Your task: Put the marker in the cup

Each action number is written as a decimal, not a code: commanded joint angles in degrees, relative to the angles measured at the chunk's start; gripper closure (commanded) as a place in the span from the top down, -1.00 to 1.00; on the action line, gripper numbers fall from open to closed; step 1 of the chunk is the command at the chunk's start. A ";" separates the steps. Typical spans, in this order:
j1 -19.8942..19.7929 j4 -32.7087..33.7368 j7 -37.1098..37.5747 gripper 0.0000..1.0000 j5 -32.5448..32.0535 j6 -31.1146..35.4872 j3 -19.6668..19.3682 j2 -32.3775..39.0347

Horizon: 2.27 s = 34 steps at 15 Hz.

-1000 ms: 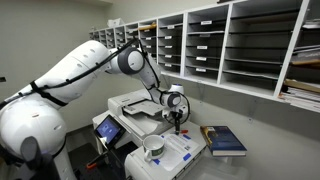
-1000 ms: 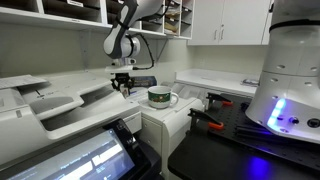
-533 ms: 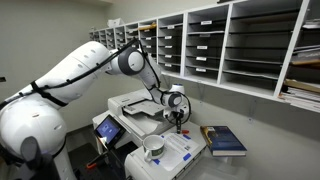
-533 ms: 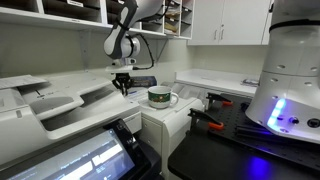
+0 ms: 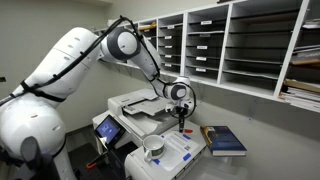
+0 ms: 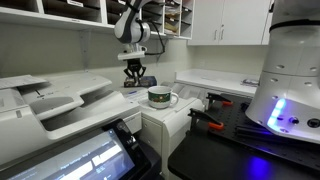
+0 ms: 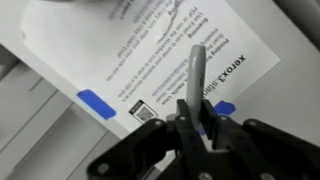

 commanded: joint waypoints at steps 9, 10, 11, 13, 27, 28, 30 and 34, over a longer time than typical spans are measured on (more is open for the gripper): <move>-6.98 -20.04 -16.27 -0.90 11.98 -31.10 4.99 -23.45; -7.03 -20.53 -16.35 -0.90 13.03 -31.81 5.17 -22.87; -7.05 -21.01 -16.56 -0.90 13.89 -31.98 5.31 -22.37; -7.01 -21.63 -16.28 -0.90 15.82 -30.50 5.34 -20.66; -6.15 -20.80 -18.37 0.74 14.40 -17.89 4.13 -21.26; -5.56 -21.93 -18.68 0.92 12.81 -16.58 4.38 -23.36; -3.75 -24.62 -16.70 1.00 7.66 -13.67 4.47 -27.73; -2.75 -30.36 -17.07 1.00 -0.79 -7.99 5.97 -36.63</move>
